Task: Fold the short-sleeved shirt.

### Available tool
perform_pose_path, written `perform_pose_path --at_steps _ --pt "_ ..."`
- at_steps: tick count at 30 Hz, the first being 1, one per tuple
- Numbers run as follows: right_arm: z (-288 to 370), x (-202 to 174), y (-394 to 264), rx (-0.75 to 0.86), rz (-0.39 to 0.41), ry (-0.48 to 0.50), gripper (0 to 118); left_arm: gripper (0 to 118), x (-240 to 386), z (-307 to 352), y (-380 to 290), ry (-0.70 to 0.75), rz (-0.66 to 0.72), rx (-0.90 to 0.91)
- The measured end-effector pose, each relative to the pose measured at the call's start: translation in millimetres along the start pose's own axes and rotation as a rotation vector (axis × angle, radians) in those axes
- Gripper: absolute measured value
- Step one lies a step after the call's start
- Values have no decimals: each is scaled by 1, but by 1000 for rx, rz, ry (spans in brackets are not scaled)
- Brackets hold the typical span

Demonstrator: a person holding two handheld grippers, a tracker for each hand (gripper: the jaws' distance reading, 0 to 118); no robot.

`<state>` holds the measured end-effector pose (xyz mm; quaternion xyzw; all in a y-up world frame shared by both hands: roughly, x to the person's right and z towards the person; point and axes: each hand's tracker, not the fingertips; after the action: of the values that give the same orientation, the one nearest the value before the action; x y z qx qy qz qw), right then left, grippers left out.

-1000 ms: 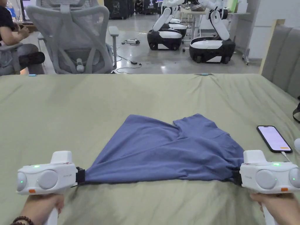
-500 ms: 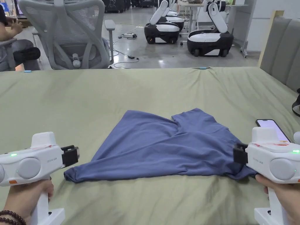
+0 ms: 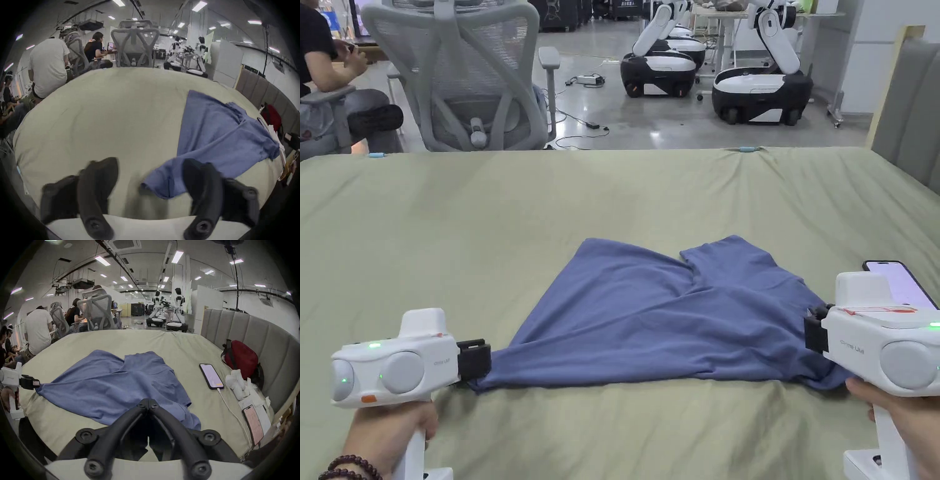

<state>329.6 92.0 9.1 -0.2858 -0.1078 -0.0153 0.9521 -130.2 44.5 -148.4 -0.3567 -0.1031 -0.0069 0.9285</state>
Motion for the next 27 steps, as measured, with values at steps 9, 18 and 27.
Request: perform_pose_path --at_steps 9,18,27 --pt "-5 9 2 -22 8 2 0 2 2 -16 -5 -16 -6 -48" --pt "-53 36 43 -28 13 20 0 2 14 -4 31 -99 8 16" --pt "-178 70 124 -194 65 56 108 2 34 -40 53 -96 -8 1"
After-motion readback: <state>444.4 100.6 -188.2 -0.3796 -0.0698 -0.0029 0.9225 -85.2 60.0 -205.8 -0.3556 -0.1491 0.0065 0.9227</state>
